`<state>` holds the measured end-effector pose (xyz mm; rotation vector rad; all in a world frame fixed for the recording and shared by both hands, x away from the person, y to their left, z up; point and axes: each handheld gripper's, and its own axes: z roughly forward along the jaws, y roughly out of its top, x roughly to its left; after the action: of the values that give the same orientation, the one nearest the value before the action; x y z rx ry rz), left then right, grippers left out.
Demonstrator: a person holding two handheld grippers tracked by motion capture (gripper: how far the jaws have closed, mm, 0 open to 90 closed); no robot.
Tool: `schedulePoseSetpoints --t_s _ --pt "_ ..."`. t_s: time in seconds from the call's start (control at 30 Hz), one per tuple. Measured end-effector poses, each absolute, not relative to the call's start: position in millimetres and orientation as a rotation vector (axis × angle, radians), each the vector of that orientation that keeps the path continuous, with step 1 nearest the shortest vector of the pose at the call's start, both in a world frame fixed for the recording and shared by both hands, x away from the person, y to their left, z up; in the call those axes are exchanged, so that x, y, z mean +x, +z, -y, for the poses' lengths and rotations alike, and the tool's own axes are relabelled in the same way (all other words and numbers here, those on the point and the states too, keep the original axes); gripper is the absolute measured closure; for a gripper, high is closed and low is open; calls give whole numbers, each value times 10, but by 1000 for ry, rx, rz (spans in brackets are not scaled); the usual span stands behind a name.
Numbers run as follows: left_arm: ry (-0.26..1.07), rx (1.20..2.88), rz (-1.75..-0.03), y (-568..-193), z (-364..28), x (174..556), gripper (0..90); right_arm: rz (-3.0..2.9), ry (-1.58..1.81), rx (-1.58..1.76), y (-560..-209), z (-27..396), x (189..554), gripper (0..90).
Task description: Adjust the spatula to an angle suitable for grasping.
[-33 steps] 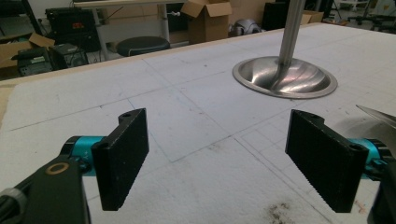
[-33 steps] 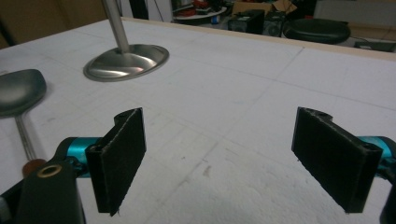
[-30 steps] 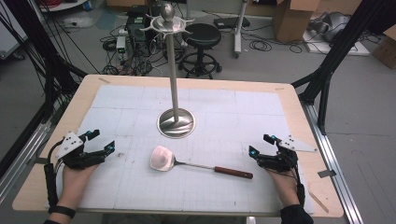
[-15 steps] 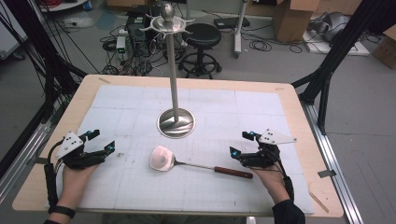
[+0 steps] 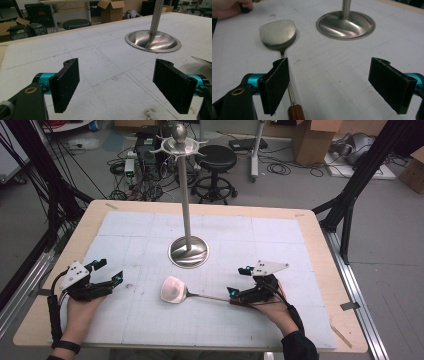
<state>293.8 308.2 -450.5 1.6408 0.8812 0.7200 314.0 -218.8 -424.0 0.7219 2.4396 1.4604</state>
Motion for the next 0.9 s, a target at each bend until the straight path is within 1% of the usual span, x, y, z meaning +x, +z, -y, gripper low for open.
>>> schedulePoseSetpoints --t_s 0.1,0.13,0.17,0.23,0.27,0.3,0.37,0.43,0.47,0.5,0.6,0.63,0.67,0.7,0.73,0.77,0.83,0.87,0.9 --pt "720 1641 -883 -4505 -3082 2937 219 -2471 1438 702 -4256 2131 3140 179" --pt "720 1642 -882 -4504 -3082 2938 220 -2508 1405 671 -4272 2055 3143 200" --pt "720 1641 -882 -4504 -3081 2938 220 -2508 1405 671 -4272 2055 3143 200" --pt "718 1637 -884 -4505 -3081 2938 220 -2562 1354 629 -4289 1953 3142 241" --pt "718 1637 -884 -4505 -3081 2938 219 -2562 1354 629 -4289 1953 3142 241" --pt "717 1635 -886 -4506 -3080 2938 220 -2597 1320 596 -4299 1888 3144 293" --pt "718 1637 -885 -4505 -3081 2938 220 -2614 1306 584 -4301 1866 3143 307" --pt "719 1639 -884 -4505 -3081 2938 219 -2666 1247 545 -4319 1764 3131 372" --pt "719 1639 -884 -4505 -3081 2938 220 -2666 1247 545 -4319 1764 3131 372" --pt "716 1637 -885 -4506 -3080 2938 220 -2670 1235 528 -4322 1742 3136 393" --pt "718 1636 -884 -4506 -3080 2938 220 -2720 1175 502 -4336 1671 3130 458" --pt "717 1641 -882 -4505 -3082 2938 220 -2740 1148 482 -4350 1644 3137 497" --pt "717 1641 -882 -4505 -3082 2938 220 -2740 1148 482 -4350 1644 3137 497" --pt "719 1642 -881 -4505 -3082 2939 220 -2767 1119 473 -4362 1621 3138 532" --pt "719 1642 -881 -4505 -3082 2939 220 -2767 1119 473 -4362 1621 3138 532" --pt "719 1643 -881 -4504 -3081 2938 220 -2788 1083 457 -4367 1599 3140 577" --pt "721 1641 -882 -4505 -3079 2938 220 -2811 1052 424 -4372 1574 3143 620" --pt "720 1639 -882 -4506 -3077 2937 220 -2811 1052 424 -4372 1574 3143 620" --pt "720 1639 -882 -4506 -3076 2937 221 -2828 1035 425 -4358 1559 3145 652"
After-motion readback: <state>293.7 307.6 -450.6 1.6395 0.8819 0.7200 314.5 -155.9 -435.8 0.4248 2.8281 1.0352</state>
